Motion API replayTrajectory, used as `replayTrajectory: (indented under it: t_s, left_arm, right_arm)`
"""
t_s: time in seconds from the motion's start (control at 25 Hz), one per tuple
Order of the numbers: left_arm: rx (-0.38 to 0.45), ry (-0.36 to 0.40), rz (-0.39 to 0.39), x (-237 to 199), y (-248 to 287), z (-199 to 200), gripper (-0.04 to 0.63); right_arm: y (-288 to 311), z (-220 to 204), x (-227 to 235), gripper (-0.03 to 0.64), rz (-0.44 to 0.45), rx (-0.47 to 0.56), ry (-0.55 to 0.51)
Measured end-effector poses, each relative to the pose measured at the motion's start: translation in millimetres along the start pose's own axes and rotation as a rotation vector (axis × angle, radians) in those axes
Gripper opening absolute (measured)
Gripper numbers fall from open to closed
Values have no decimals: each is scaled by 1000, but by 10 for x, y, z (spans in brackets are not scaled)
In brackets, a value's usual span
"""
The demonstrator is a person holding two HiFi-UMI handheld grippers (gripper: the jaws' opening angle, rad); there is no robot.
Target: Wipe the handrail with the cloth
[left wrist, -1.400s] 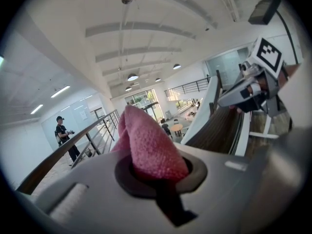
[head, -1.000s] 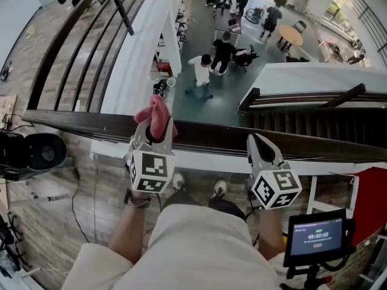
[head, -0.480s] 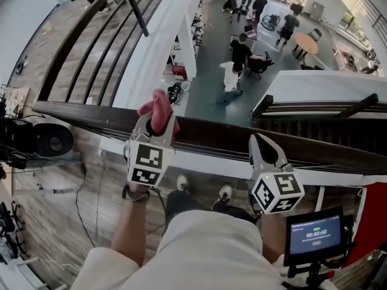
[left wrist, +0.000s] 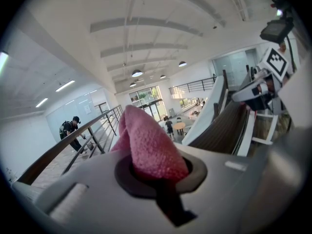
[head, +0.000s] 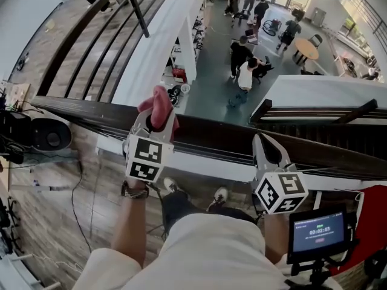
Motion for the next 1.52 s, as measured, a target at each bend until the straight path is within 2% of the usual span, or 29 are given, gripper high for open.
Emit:
replayTrajectory:
  t_s: [0.4, 1.28, 1.4, 1.52]
  left_arm:
    - [-23, 12, -27, 283, 92, 157, 32]
    - [-58, -22, -77, 341, 178, 115, 31]
    - [-65, -22, -113, 365, 201, 111, 31]
    - [-88, -5, -190, 499, 241, 161, 32]
  right_arm:
    - [-70, -8, 81, 3, 23, 15, 20]
    - [-92, -108, 193, 3, 29, 16, 27]
    - [-62, -125, 163, 3, 37, 18, 26]
    - [-33, -135, 144, 3, 41, 16, 24]
Point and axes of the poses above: the fingertips, and each gripper's own axes: y forward along the fingers, x to its right, z out of its top, the point moved 5 cm from there along -y, backward along the fingers, and after that the axes turned 5 degrees about -y, right-handed, at the moved point
